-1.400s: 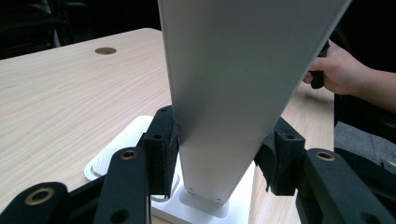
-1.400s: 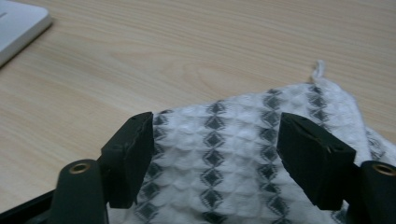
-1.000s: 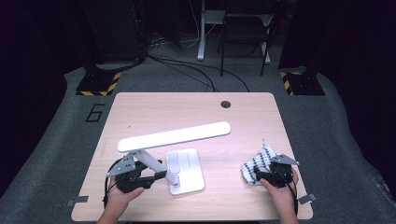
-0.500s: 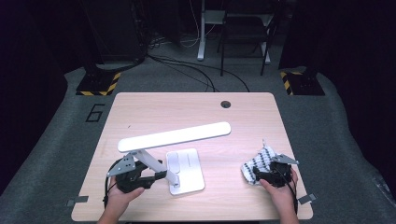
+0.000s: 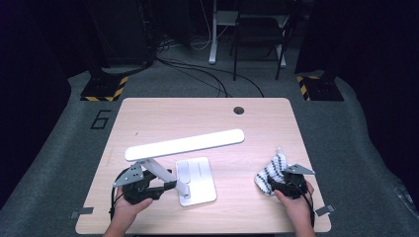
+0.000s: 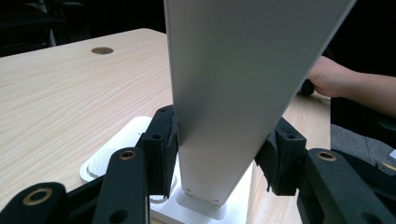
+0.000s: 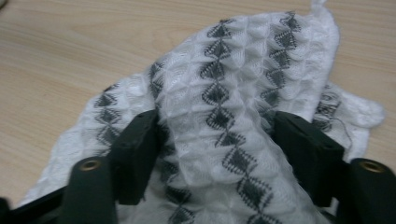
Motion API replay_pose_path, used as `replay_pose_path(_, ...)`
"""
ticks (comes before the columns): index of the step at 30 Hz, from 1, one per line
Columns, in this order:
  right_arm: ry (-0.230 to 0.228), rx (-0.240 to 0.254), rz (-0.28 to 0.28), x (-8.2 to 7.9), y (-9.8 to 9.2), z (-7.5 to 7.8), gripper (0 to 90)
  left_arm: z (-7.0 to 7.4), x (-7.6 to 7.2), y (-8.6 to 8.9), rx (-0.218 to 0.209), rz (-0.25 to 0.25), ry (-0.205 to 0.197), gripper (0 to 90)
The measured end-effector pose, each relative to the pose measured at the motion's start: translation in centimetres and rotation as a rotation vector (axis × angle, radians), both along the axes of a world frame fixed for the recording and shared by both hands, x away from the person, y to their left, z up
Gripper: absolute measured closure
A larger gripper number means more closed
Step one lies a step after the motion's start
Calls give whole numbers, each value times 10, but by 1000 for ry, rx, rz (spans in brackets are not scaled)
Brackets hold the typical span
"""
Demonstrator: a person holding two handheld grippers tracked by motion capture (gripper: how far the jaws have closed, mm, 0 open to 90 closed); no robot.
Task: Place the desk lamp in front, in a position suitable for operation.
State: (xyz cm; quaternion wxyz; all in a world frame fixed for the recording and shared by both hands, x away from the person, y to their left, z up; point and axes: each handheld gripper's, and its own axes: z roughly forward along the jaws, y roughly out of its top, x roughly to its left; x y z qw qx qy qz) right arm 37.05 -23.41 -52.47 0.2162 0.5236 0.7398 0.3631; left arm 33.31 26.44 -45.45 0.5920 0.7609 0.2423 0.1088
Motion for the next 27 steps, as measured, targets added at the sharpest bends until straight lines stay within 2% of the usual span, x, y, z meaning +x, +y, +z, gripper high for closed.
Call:
replay_pose_path(7, 21, 38, 54, -3, 4, 3, 616, 0, 0, 0, 0, -3, -2, 526)
replay_pose_path(10, 18, 26, 73, -3, 6, 4, 690, 1, 0, 0, 9, 3, -3, 528)
replay_pose_path(15, 26, 69, 88, -7, 14, 6, 722, 1, 0, 0, 12, -3, -3, 528)
replay_pose_path(18, 6, 67, 112, -9, 19, 9, 727, 1, 0, 0, 8, -12, -5, 529)
replay_pose_path(19, -8, 80, 121, -11, 23, 11, 727, 1, 0, -1, 10, -18, -7, 529)
replay_pose_path(24, -52, 71, 211, -20, 42, 19, 726, 1, -1, -5, 12, -46, -8, 530)
replay_pose_path(27, -79, 90, 259, -25, 54, 26, 726, 1, -1, -5, 11, -50, -8, 530)
